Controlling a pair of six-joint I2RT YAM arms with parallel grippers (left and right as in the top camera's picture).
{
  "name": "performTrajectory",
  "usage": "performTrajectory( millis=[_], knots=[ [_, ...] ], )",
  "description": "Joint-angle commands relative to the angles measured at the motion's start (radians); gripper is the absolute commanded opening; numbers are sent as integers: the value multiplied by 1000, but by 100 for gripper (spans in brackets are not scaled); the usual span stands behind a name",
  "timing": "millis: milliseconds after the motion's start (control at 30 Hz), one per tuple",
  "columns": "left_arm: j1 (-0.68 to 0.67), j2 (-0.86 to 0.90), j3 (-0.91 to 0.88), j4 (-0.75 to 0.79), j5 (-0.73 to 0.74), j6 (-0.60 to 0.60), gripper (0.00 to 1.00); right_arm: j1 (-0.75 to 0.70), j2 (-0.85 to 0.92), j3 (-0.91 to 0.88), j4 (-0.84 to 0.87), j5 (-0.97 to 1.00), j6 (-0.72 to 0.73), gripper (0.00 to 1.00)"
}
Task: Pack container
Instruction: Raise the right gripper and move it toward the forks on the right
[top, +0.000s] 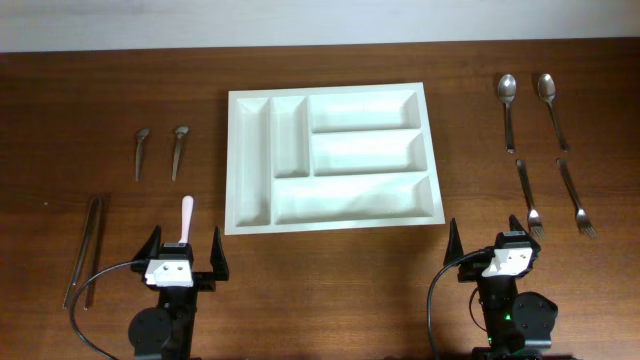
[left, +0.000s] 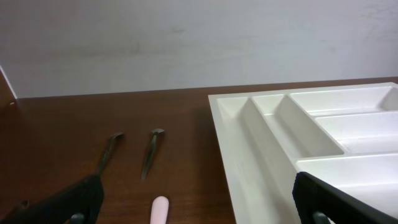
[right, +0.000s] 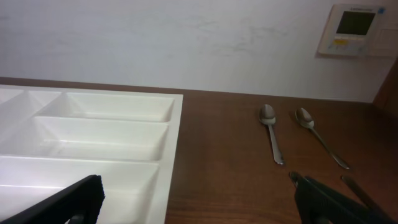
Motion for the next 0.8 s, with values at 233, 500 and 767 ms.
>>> performTrajectory(
  millis=[233, 500, 767],
  knots=[
    [2, -9, -1, -8, 14, 15, 99, 10, -10, -5, -6, 2, 1, 98],
    [2, -9, -1, -8, 14, 15, 99, 10, -10, -5, -6, 2, 2, 99],
    [2, -9, -1, -8, 14, 15, 99, 10, -10, -5, -6, 2, 2, 99]
  ],
)
